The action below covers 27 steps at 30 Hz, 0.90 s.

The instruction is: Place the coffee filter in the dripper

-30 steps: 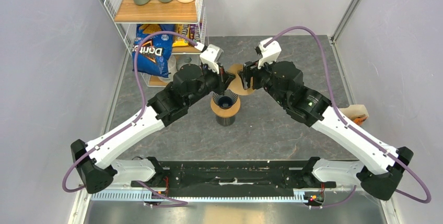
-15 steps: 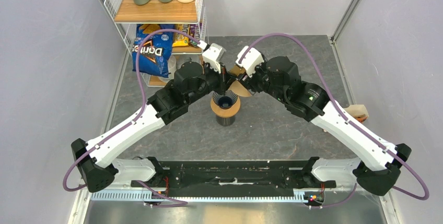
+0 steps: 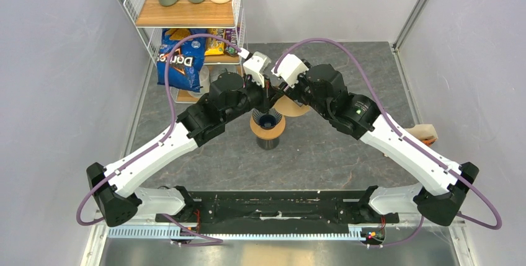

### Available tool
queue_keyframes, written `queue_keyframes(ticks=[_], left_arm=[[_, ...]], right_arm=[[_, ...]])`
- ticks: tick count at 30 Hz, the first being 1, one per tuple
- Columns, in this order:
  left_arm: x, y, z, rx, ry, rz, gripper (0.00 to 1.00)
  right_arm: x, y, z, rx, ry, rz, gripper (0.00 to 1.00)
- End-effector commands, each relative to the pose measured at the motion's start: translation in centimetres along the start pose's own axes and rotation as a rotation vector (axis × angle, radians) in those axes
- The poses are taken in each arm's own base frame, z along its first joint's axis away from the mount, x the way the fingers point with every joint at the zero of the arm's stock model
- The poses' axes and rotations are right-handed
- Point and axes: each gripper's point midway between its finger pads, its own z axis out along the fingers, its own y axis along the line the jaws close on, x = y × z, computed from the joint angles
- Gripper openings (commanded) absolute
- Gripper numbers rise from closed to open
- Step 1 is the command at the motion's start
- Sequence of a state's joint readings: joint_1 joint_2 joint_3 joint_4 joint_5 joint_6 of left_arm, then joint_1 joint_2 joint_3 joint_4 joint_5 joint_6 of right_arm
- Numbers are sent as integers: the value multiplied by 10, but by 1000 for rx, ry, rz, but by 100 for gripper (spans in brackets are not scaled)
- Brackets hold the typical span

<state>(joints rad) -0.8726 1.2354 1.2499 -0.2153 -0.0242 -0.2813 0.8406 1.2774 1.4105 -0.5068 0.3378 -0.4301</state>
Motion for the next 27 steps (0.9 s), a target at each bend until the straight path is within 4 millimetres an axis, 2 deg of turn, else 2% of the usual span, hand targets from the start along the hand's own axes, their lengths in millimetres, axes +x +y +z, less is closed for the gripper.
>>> queue_keyframes(ticks=[1, 8, 14, 23, 27], left_arm=[[-15, -5, -3, 5, -34, -31, 2], [-13, -1, -2, -18, -25, -27, 2], [-14, 6, -2, -49, -29, -5, 2], [-8, 9, 0, -61, -5, 16, 2], [-6, 8, 1, -49, 4, 44, 2]], right_arm=[[-22, -31, -9, 127, -53, 19, 58], [-19, -36, -11, 160, -43, 27, 53], [-18, -12, -19, 4, -46, 36, 58], [-19, -6, -29, -54, -22, 64, 53], [-14, 1, -28, -87, 4, 48, 46]])
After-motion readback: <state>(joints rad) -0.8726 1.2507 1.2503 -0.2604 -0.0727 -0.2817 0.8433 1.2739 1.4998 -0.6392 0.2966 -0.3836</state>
